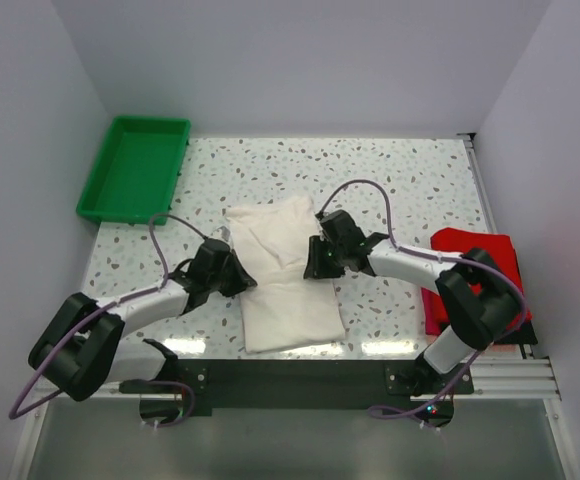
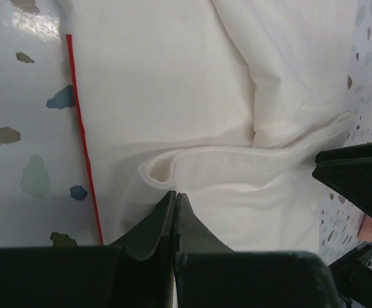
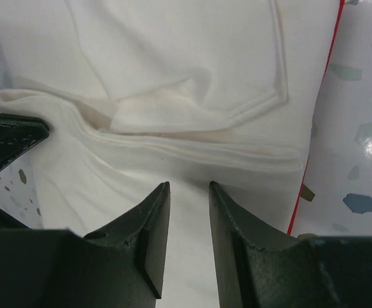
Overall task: Fold and stack the t-shirts
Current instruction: Fold the tshirt
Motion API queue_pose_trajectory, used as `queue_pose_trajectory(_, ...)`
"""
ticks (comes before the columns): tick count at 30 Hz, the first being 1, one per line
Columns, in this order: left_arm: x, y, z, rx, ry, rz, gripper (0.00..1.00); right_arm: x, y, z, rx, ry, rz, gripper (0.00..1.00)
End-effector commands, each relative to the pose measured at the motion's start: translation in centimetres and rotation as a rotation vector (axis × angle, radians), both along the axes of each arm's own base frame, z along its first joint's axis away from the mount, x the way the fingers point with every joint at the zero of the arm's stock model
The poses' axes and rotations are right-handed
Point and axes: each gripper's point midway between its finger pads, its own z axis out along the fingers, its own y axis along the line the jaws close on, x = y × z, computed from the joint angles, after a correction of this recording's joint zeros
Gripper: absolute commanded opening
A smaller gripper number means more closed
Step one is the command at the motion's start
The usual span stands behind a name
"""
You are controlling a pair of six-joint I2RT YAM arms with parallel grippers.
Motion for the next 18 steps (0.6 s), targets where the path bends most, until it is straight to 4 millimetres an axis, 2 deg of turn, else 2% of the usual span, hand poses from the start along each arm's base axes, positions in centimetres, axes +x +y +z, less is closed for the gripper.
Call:
queue_pose_trajectory(1,3.0,0.6,0.8,0.003,-0.048,0.073,0.02,2.7,-0.3,-0.3,0.0,0.003,-0.042,0.34)
queue_pose_trajectory(3,3.0,1.9,-0.6,0.016,-0.005,0.113,0.02,3.7,-1.6,-1.2,0.022,0.057,-0.085,0.33)
queue_pose_trajectory(6,2.6,3.0,-1.5,0.013,0.008,0.152,0.1,4.4,-2.6,-2.4,0.063,0.103,-0.124,0.33)
queue_pose_trajectory(11,2.0,3.5,-2.3,0.012,0.028,0.16,0.14,3.8,-2.3,-3.2,0.104,0.152,-0.115,0.33)
queue_pose_trajectory(13,2.0,3.6,-2.2,0.014,0.027,0.161,0.15,3.8,-2.4,-2.8,0.127,0.157,-0.126,0.33)
queue_pose_trajectory(15,2.2,3.4,-1.2,0.0,-0.003,0.149,0.18,3.7,-2.6,-1.7,0.148,0.144,-0.131,0.34)
queue_pose_trajectory(16,2.4,3.3,-0.6,-0.007,-0.017,0.141,0.2,3.8,-2.7,-0.9,0.154,0.128,-0.132,0.35)
queue_pose_trajectory(17,2.8,3.0,0.8,-0.022,-0.057,0.125,0.23,3.6,-3.1,-0.4,0.145,0.123,-0.141,0.35)
queue_pose_trajectory(18,2.8,2.8,1.5,-0.032,-0.069,0.108,0.27,3.7,-3.3,1.3,0.156,0.082,-0.141,0.37)
